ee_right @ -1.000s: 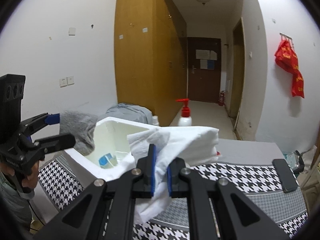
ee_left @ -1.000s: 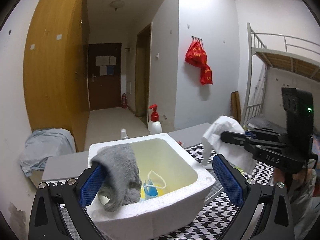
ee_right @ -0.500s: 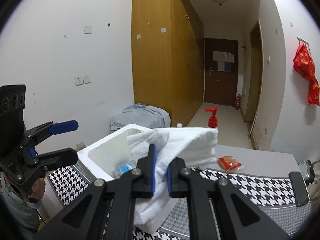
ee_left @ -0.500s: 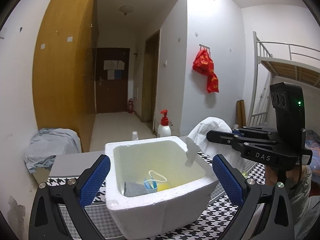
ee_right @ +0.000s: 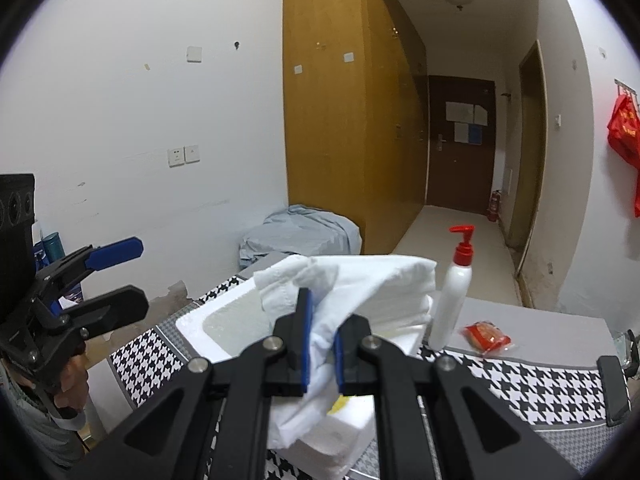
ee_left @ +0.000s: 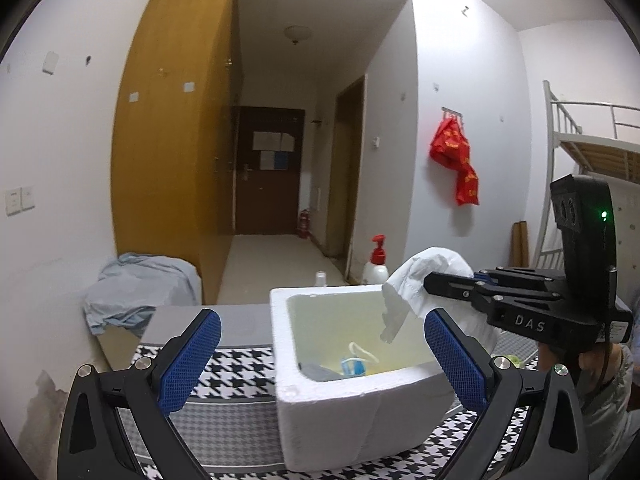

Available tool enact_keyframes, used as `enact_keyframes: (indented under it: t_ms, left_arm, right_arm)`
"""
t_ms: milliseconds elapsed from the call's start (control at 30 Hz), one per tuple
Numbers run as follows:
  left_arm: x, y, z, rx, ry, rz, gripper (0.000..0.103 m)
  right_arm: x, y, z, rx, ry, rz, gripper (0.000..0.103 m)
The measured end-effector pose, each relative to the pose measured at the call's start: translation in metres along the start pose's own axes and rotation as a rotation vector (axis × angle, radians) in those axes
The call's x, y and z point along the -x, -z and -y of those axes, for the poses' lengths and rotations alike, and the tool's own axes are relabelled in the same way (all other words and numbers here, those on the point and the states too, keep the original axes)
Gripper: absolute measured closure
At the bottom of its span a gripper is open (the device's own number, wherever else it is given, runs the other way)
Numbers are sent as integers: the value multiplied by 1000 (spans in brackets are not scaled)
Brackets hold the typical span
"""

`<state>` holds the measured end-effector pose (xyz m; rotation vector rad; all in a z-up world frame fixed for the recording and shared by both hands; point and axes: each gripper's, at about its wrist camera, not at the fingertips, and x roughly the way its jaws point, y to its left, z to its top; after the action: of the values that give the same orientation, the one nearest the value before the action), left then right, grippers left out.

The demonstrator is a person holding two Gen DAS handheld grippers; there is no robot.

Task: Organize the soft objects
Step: 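Lower the white towel into the box and open the right tool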

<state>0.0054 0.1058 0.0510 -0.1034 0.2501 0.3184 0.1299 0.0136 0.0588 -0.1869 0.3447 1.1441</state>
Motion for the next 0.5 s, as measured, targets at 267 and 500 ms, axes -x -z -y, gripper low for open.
enact_keyframes:
  t_ms: [267, 500]
  left_arm:
    - [6, 6, -13, 22, -46, 8, 1]
    - [14, 6, -20, 26, -136, 31, 1]
  right_arm:
    - [-15, -9, -10, 9, -19, -15, 91]
    - [-27, -7, -15, -1, -20, -36, 91]
